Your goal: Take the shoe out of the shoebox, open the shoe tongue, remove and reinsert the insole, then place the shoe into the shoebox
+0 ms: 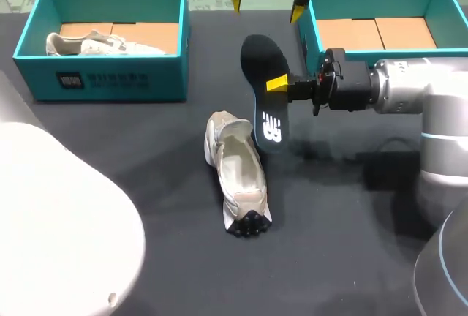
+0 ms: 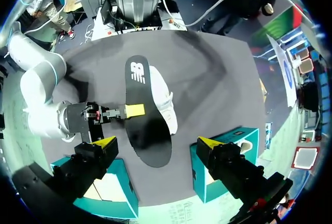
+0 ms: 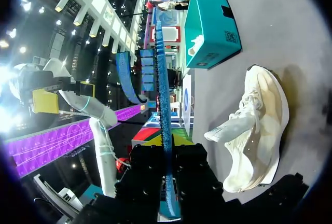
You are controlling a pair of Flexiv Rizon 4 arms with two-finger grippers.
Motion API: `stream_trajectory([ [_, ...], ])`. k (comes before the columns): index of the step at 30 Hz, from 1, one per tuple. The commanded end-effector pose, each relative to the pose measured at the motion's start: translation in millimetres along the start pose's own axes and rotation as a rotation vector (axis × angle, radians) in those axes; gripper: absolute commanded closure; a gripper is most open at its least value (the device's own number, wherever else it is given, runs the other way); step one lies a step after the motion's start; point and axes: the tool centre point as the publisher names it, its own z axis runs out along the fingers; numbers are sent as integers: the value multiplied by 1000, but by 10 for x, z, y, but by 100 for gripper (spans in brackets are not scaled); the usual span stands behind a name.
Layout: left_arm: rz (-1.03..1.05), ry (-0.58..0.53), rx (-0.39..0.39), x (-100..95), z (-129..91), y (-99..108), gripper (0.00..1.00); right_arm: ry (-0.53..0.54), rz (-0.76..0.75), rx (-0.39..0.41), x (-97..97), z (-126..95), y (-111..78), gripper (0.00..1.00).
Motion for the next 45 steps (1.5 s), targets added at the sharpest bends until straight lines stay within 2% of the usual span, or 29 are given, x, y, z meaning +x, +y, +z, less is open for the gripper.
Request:
stream_trajectory([
  [1, -3, -267, -35, 284, 52, -116, 0, -1, 0, -2, 0, 2, -11, 100],
  [8, -30, -510, -60, 528, 52, -252, 0, -1, 0, -2, 0, 2, -11, 100],
  [15, -58, -748, -105, 686, 102, -405, 0, -1, 0, -2, 0, 2, -11, 100],
  [22, -140, -958, -113, 845, 232, -451, 0, -1, 0, -2, 0, 2, -11, 100],
  [25, -133, -1059, -93, 933, 256, -450, 0, -1, 0, -2, 0, 2, -11, 100],
  [40, -133, -1059, -93, 933, 256, -450, 0, -1, 0, -2, 0, 2, -11, 100],
  [43, -187, -1163, -82, 907, 469, -516, 0, -1, 0, -2, 0, 2, -11, 100],
  [45, -189, -1192, -119, 904, 540, -570, 0, -1, 0, -2, 0, 2, -11, 100],
])
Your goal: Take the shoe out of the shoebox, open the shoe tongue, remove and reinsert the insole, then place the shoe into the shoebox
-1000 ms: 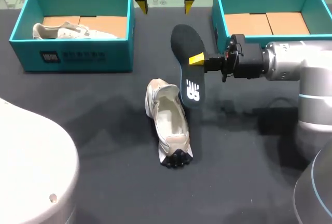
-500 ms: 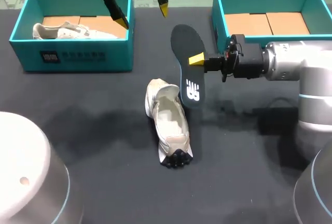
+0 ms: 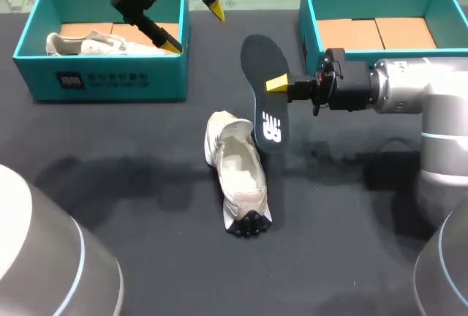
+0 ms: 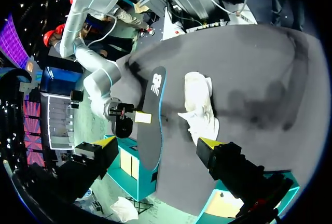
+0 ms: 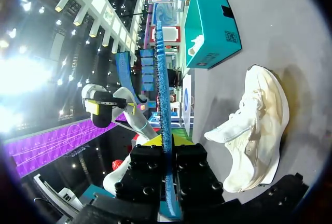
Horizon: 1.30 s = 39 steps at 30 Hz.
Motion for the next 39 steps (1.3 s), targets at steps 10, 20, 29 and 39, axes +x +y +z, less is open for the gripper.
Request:
stream_trajectory([
  [10, 79, -571, -40, 142, 190, -188, 0, -1, 0, -2, -1, 3, -10, 100],
  [20, 109, -603, -26, 164, 449, -127, 0, 3, 5, -15, 3, 33, -15, 100],
  [29, 74, -700, -75, 309, 652, 38, 0, 30, 42, -78, 64, 225, -157, 100],
  [39, 67, -714, -33, 306, 689, 66, 0, 43, 60, -90, 40, 277, -212, 100],
])
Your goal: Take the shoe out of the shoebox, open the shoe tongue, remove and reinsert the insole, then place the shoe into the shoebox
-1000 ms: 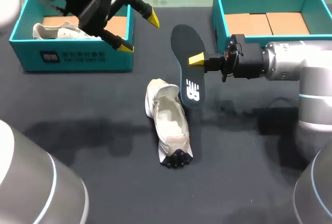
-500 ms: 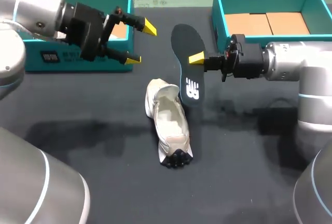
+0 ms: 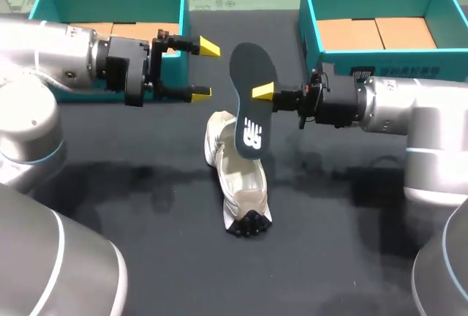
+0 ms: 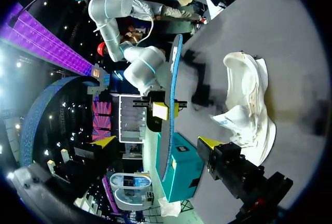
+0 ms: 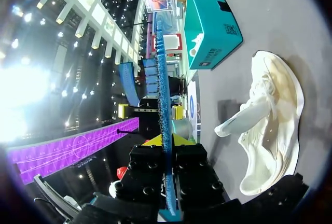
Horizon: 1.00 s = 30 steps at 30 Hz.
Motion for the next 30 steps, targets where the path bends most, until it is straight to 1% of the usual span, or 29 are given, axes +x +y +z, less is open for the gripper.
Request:
stream_trajectory([
  [1, 2, -26, -1, 19, 20, 2, 0, -3, 0, -5, 4, 0, -21, 100],
  [2, 2, -26, -1, 19, 20, 2, 0, -3, 0, -5, 4, 0, -21, 100],
  [3, 5, -16, -16, 43, 66, 3, 0, -3, 0, -5, 4, 0, -21, 100],
  [4, 23, -6, -14, 64, 94, 2, 0, -3, 0, -5, 4, 0, -21, 100],
  [7, 16, -43, -10, 105, 122, 6, 0, -30, 21, -11, -5, 48, -40, 100],
  [8, 20, -48, -29, 121, 131, 9, 0, -32, 27, -19, -7, 56, -45, 100],
  [11, 22, -62, -43, 146, 166, -4, 0, -42, 43, -35, -22, 88, -73, 100],
  [15, 22, -49, -46, 187, 267, -33, 0, -39, 58, -45, -27, 150, -128, 100],
  [19, 31, -38, -51, 175, 348, -71, 0, -37, 64, -50, -24, 198, -168, 100],
  [20, 30, -38, -50, 166, 361, -76, 4, -38, 64, -48, -21, 211, -179, 100],
  [21, 29, -41, -48, 155, 367, -78, 13, -39, 62, -44, -16, 222, -190, 100],
  [23, 31, -37, -53, 146, 379, -78, 24, -38, 61, -40, -9, 236, -205, 100],
  [24, 30, -41, -52, 142, 382, -79, 36, -38, 60, -39, -7, 241, -210, 100],
  [25, 28, -41, -52, 138, 384, -80, 46, -38, 59, -38, -7, 243, -213, 100],
  [27, 29, -39, -51, 132, 393, -84, 53, -36, 56, -35, -6, 246, -217, 100],
  [30, 28, -32, -52, 144, 411, -75, 56, -32, 54, -31, -7, 247, -218, 100],
])
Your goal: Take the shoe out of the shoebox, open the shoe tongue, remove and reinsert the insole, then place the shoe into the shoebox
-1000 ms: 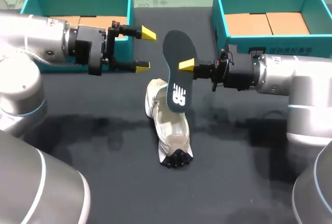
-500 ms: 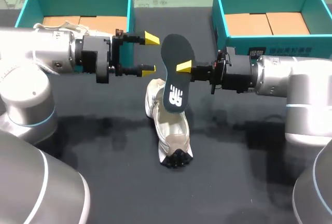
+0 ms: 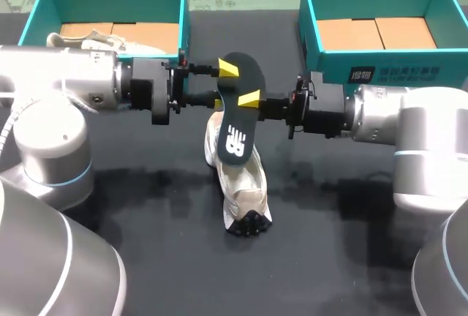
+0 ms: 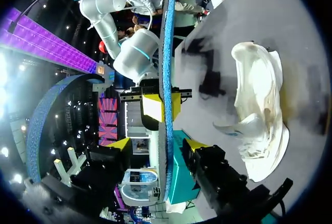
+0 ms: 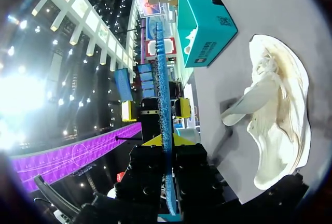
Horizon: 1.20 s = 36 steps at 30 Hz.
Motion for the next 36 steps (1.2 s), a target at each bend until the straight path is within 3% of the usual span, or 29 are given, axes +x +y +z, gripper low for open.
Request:
stream_trajectory([
  [1, -1, 7, -1, 13, 36, 22, 58, 0, -2, 7, -10, 14, 4, 100],
  [5, -5, 10, 1, 34, 63, 39, 67, 1, -6, 20, 5, 29, 6, 100],
  [9, -9, 15, 5, 50, 90, 47, 68, 1, -9, 25, 11, 34, 6, 100],
  [12, -10, 16, 6, 55, 101, 49, 75, 2, -10, 28, 14, 35, 7, 100],
  [18, -8, 16, 8, 62, 122, 46, 91, 2, -9, 29, 14, 33, 6, 100],
  [20, -7, 17, 8, 65, 128, 46, 100, 3, -8, 29, 11, 31, 5, 100],
  [29, 0, 20, 12, 75, 142, 40, 100, 7, -2, 27, -3, 32, 8, 100],
  [30, 1, 20, 12, 73, 135, 37, 100, 10, -4, 25, -3, 26, 9, 79],
  [31, 4, 21, 11, 72, 130, 35, 100, 11, -10, 25, -2, 18, 10, 50],
  [32, 5, 21, 10, 71, 123, 33, 100, 15, -19, 26, 1, 4, 8, 0],
  [36, 11, 27, 5, 67, 72, 17, 100, 17, -51, 23, 12, -106, 4, 0],
])
